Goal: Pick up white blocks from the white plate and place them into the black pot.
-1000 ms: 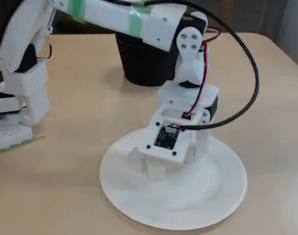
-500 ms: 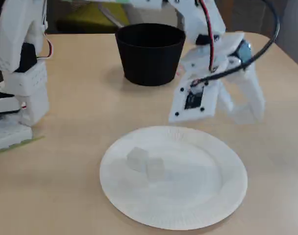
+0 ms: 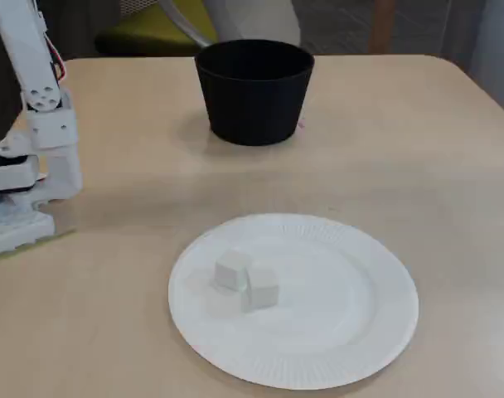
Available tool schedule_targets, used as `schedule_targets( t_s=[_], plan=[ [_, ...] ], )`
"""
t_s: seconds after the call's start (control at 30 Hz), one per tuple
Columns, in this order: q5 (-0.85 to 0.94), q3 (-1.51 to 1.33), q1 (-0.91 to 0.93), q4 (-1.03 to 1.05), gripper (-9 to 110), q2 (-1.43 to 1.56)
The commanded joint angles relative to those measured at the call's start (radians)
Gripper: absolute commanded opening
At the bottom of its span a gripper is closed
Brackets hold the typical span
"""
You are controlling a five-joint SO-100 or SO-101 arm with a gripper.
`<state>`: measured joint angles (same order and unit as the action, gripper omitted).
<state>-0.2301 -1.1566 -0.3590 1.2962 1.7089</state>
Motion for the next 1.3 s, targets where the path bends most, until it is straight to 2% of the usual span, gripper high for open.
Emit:
schedule_targets(
  t_s=[0.0, 0.27, 0.73, 0.83, 0.9, 0.97, 1.07, 1.13, 1.2, 1.27],
  plan=[
    [-0.005, 0.031, -0.135, 0.071, -2, 0.037],
    [0.04, -0.008, -0.273, 0.087, -2, -0.115],
    [0.034, -0.008, -0.311, 0.098, -2, -0.241],
    [0.08, -0.008, -0.324, 0.12, 29, -0.242],
    [0.104, -0.008, -0.324, 0.118, 38, -0.238],
    [0.12, -0.008, -0.321, 0.112, 41, -0.236],
    [0.129, -0.003, -0.304, 0.112, 37, -0.235],
    [0.126, 0.0, -0.287, 0.11, 22, -0.232],
    [0.121, 0.002, -0.253, 0.118, -2, -0.225],
    [0.179, 0.003, -0.193, 0.178, -2, -0.209]
  ],
)
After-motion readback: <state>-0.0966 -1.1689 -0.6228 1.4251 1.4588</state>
